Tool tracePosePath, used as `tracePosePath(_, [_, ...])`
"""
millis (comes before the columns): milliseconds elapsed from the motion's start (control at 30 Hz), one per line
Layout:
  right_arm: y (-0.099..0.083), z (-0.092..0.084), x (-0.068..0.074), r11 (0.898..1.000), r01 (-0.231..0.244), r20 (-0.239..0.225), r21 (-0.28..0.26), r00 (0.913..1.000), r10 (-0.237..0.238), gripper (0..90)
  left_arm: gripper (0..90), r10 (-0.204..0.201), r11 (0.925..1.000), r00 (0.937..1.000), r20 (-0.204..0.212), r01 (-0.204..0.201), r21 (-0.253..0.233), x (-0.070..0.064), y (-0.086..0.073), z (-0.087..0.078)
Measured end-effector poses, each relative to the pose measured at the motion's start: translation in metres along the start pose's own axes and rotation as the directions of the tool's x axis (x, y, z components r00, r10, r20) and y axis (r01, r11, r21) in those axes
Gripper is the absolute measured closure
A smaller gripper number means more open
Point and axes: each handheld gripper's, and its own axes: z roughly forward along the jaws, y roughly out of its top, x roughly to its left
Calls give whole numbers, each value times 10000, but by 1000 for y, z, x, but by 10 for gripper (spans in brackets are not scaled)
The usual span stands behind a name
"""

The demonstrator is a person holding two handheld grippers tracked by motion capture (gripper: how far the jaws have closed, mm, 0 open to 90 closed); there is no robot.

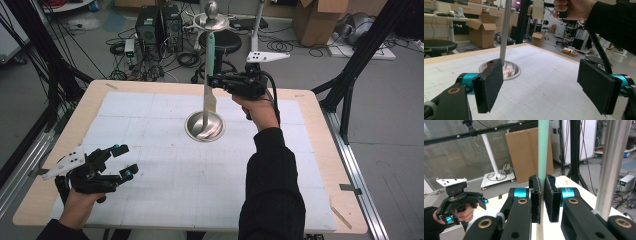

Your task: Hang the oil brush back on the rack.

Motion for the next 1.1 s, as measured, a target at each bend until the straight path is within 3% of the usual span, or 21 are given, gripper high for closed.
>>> tracePosePath(467, [1, 3, -5, 10000, -16, 4, -14, 10000, 16, 842, 213, -28, 10000, 10000, -4, 28, -5, 1, 0, 0])
tracePosePath(867, [1, 10, -4, 10000, -11, -425, 53, 9991, 14, 845, 213, -65, 10000, 10000, -1, 65, -11, 1, -1, 0])
tracePosePath(1100, [1, 8, -6, 9998, -123, -328, 183, 9994, 129, 846, 213, -62, 10000, 10000, 8, 62, -17, 2, -1, 0])
